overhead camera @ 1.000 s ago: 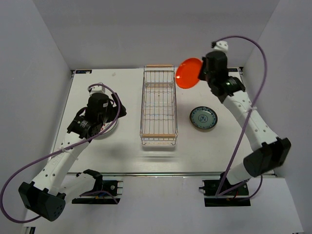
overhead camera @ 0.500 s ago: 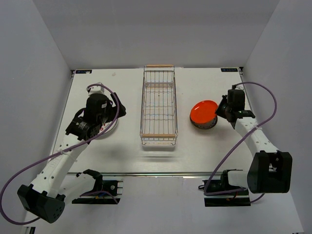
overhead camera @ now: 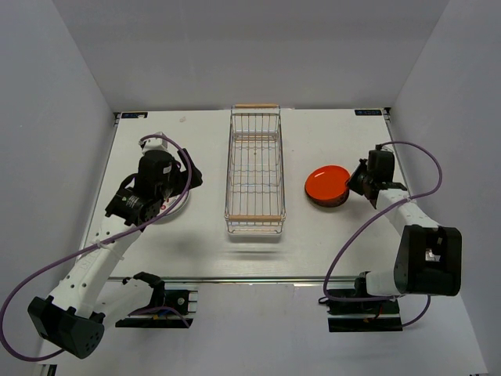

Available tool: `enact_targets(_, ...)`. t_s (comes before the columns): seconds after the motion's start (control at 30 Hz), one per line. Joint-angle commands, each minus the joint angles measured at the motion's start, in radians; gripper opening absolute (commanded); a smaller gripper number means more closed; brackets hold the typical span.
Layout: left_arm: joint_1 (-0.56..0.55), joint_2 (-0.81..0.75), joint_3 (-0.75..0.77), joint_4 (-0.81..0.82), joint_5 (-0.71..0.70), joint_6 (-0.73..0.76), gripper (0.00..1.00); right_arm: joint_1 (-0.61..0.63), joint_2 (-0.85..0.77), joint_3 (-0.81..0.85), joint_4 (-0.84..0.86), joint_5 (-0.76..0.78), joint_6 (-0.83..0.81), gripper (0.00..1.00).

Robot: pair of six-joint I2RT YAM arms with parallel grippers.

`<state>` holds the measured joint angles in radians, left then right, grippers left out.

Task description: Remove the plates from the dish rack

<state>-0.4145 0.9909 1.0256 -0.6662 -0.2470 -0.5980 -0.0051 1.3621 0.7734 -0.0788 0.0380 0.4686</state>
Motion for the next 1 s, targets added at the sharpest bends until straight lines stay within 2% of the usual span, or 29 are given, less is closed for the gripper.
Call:
enact_targets(0.0,-0.003,-0.011,0.005,0.010,0.002,0.010,0.98,-0.018,0.020,0.021,0.054,-0.004,0.010,0.04)
enact_targets(0.17,-0.003,-0.011,0.005,0.014,0.003,0.010,0.98,-0.024,0.002,-0.003,0.037,0.036,0.002,0.07)
enact_targets(0.2,-0.003,-0.011,0.005,0.014,0.005,0.010,0.98,-0.026,-0.001,-0.006,0.039,0.036,0.001,0.16)
enact_targets(0.37,-0.003,-0.009,0.004,0.017,0.005,0.010,0.98,-0.026,-0.008,-0.014,0.025,0.007,-0.011,0.33)
enact_targets(0.4,-0.003,-0.011,0.005,0.017,0.006,0.010,0.98,-0.026,-0.003,-0.019,0.022,-0.006,-0.013,0.44)
enact_targets(0.47,-0.003,-0.011,0.007,0.017,0.009,0.009,0.98,-0.024,0.000,-0.017,0.019,-0.015,-0.015,0.52)
enact_targets(0.57,-0.003,-0.017,0.005,0.017,0.014,0.010,0.98,-0.024,0.006,-0.017,0.001,-0.027,-0.015,0.59)
enact_targets(0.63,-0.003,-0.018,0.010,0.017,0.015,0.007,0.98,-0.024,0.008,-0.016,-0.007,-0.059,-0.021,0.70)
enact_targets(0.7,-0.003,-0.023,0.011,0.017,0.017,0.010,0.98,-0.026,0.008,-0.013,-0.012,-0.081,-0.042,0.87)
enact_targets(0.87,-0.003,-0.035,0.013,0.020,0.032,0.012,0.98,-0.026,0.017,0.018,-0.047,-0.127,-0.062,0.89)
enact_targets(0.97,-0.003,-0.044,0.013,0.022,0.031,0.015,0.98,-0.024,-0.017,0.036,-0.079,-0.092,-0.054,0.89)
